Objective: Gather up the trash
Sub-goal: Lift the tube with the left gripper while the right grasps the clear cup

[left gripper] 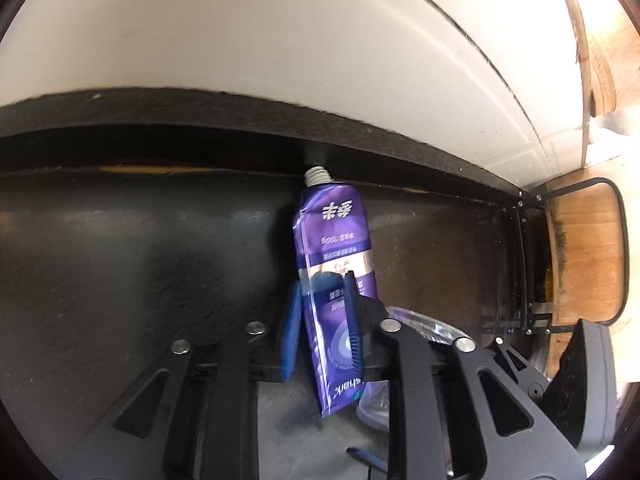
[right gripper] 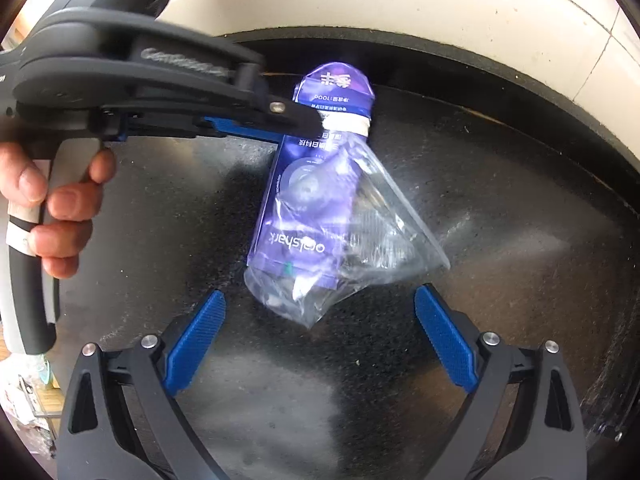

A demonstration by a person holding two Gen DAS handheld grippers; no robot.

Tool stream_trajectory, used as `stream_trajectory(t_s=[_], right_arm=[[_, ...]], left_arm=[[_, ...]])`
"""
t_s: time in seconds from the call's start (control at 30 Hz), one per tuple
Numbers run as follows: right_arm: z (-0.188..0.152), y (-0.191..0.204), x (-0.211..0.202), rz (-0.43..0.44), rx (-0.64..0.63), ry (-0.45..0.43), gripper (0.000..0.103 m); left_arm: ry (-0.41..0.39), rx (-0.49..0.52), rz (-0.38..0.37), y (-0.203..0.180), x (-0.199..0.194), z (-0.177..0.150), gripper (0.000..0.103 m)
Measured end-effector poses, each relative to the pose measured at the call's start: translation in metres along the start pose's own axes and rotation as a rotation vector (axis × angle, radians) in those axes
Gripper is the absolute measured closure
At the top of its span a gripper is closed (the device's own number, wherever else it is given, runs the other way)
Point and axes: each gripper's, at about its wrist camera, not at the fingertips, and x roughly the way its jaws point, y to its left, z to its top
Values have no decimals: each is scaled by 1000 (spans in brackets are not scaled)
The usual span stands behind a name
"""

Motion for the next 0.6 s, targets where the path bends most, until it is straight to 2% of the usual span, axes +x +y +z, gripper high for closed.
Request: stream_trajectory(t_s=[0.17,0.37,0.6], right_arm=[[-3,-8,-7,15,16,-1,10],[-11,-23,-20,60,111,-13,10],[-16,-48,-40,163,313,-68,10]], left_arm=[[6,-28,-57,-4,3,3,93],[-46,1,-11,-13,-15,2,99],[-112,5,74,-3,-55,-9,99]])
